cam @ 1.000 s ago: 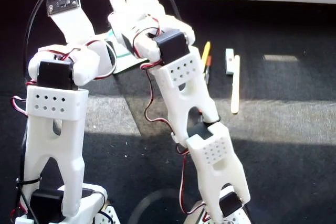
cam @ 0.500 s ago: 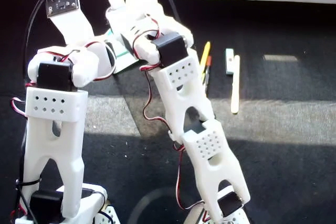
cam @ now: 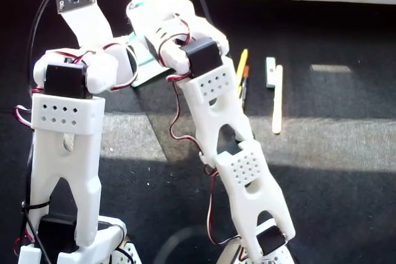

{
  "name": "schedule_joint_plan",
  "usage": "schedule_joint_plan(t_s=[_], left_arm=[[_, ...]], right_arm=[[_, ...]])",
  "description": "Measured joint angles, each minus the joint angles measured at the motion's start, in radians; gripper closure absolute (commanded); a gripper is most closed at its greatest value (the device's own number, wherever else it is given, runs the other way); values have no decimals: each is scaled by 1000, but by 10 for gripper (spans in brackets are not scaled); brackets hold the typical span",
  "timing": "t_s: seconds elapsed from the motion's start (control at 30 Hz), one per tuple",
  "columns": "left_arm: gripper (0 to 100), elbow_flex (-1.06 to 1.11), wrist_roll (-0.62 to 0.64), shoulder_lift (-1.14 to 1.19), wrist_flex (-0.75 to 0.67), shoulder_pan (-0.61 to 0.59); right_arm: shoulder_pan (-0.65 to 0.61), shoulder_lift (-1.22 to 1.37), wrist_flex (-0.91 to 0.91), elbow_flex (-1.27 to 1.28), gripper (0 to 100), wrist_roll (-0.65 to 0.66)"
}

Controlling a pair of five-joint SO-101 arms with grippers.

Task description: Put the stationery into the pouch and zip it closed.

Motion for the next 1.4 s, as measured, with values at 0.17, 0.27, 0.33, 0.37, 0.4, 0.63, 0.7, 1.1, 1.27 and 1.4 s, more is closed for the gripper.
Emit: schedule_joint_plan(t_s=[0.17,0.27,0.33,0.37,0.4,0.63,0.7,1.1,1.27,1.4], left_arm=[[991,-15,-3,61,0,6],[991,-26,-3,150,-2,8],[991,-32,-3,199,-2,9],[991,-35,-3,216,-2,11],[991,-35,-3,227,-2,11],[991,-37,-3,236,5,8],[991,-37,-3,236,5,8],[991,-37,-3,236,5,8],[991,-38,-3,236,5,8],[991,-38,-3,236,5,8]], right_arm=[[17,0,0,0,993,3],[31,8,9,0,993,11],[46,6,58,0,993,11],[54,3,94,0,993,11],[63,-6,137,0,993,11],[123,-160,393,6,993,12],[132,-242,417,6,993,12],[338,-411,430,38,993,12],[376,-512,430,295,993,12],[402,-695,430,628,993,12]])
